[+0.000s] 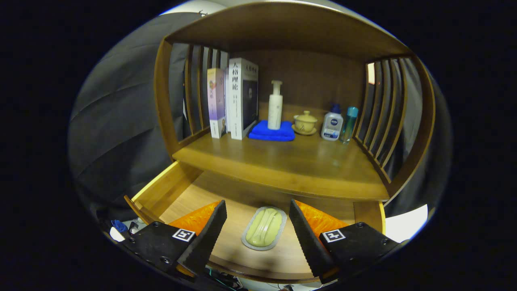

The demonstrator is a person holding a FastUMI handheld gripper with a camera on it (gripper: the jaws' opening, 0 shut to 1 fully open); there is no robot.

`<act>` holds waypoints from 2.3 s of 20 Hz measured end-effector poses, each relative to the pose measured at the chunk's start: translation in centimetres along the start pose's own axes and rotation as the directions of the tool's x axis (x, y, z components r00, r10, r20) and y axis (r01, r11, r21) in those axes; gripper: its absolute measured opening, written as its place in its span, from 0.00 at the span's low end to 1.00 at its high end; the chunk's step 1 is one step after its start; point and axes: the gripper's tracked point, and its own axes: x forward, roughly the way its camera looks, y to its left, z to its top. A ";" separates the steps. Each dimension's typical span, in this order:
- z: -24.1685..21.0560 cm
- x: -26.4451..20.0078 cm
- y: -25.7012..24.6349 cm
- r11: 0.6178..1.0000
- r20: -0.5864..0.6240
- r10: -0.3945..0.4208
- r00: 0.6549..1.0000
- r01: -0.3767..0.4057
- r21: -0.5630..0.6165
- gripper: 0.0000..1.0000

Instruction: Pull open the drawer, take out the items inside it, and place them on the countertop above the cabinet.

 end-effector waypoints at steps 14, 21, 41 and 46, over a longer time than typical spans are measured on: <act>-7.1 7.2 0.1 0.989 -0.408 -0.002 0.913 0.063 0.137 0.66; -8.6 8.5 -0.7 0.978 -0.416 0.013 0.909 0.076 0.196 0.27; -3.2 -1.7 -1.2 0.963 -0.174 0.164 0.971 -0.119 0.243 0.18; 0.0 -2.3 -1.9 0.956 -0.102 0.177 0.979 -0.146 0.254 0.18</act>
